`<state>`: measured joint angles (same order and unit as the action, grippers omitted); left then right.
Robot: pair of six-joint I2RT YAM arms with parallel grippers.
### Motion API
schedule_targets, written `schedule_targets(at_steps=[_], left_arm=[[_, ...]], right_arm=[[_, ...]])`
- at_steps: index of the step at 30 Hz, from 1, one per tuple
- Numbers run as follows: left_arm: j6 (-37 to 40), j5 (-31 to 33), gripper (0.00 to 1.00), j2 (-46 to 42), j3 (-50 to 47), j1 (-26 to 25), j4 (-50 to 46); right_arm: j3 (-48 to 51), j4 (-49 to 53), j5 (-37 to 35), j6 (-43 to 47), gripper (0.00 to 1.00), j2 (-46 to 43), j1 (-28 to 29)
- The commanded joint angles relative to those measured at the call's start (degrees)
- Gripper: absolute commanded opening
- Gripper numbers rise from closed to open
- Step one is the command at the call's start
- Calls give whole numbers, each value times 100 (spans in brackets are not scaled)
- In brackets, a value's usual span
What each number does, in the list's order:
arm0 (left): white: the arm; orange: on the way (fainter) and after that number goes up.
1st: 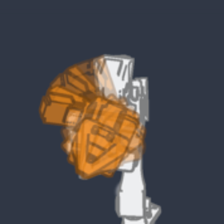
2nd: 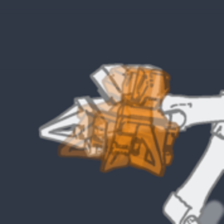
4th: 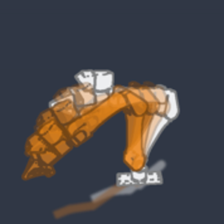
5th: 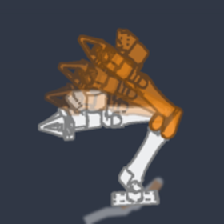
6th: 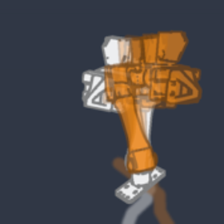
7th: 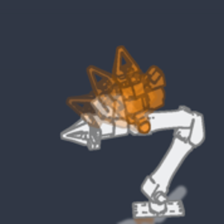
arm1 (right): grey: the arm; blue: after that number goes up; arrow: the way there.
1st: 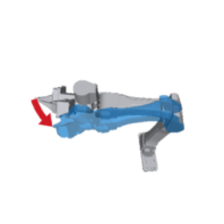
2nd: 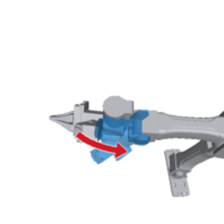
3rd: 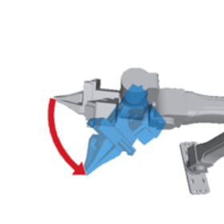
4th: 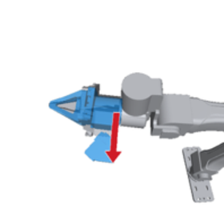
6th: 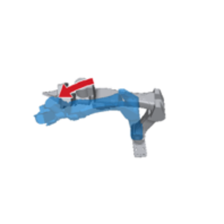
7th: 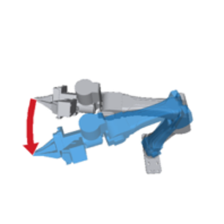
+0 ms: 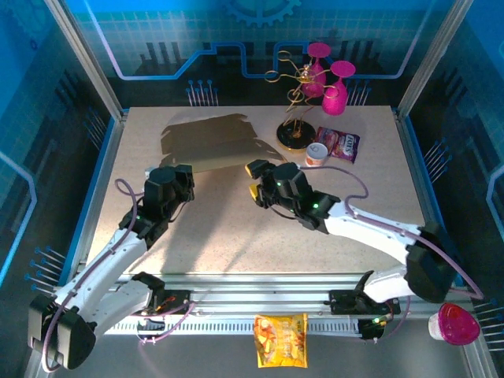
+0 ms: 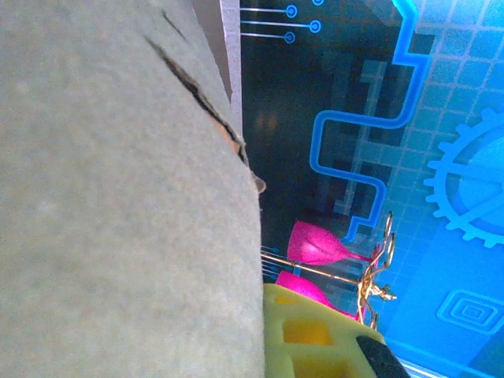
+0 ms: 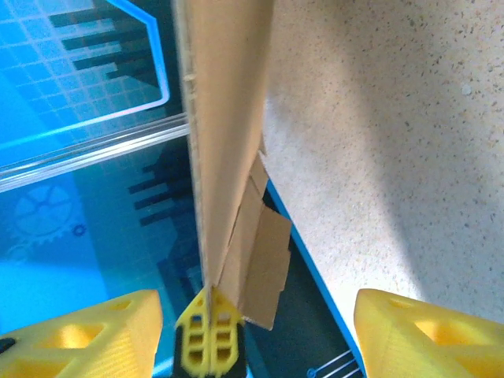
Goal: Fold the paper box
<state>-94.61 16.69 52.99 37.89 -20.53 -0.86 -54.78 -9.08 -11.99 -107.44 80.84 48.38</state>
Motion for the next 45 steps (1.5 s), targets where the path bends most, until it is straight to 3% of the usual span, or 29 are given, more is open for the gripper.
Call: schedule_targets(at_steps=[1, 14, 25, 26, 29, 31, 34, 37, 41, 45], left_arm=[[-65, 67, 0, 19, 186, -85, 217], [-67, -34, 0, -43, 234, -108, 185], [-61, -219, 0, -104, 362, -106, 13], [-36, -219, 6, -142, 405, -102, -37], [387, -309, 49, -264, 829, -62, -593], [1058, -385, 62, -297, 1533, 8, -1462], [2186, -120, 64, -160, 2825, 67, -2980], [3094, 608, 64, 133, 4294, 67, -4557], [3868, 1376, 64, 213, 5102, 67, -5015], [4358, 1717, 63, 197, 5467, 76, -4966]], right_arm=[[-525, -834, -273, 99, 64, 347, 73], [-1091, -1060, -181, -43, 37, 1324, 36], [-1423, -1007, -37, 161, 0, 1536, -211], [-1474, -961, -15, 214, 0, 1516, -243], [-1700, -687, 52, 430, 0, 1356, -365], [-2007, -170, 152, 550, 0, 1200, -459], [-2442, 488, 72, 601, 0, 954, -489], [-3023, 1261, -127, 734, 0, 741, -452], [-3576, 1831, -450, 913, 0, 559, -339], [-4279, 2829, -733, 906, 0, 423, -246]])
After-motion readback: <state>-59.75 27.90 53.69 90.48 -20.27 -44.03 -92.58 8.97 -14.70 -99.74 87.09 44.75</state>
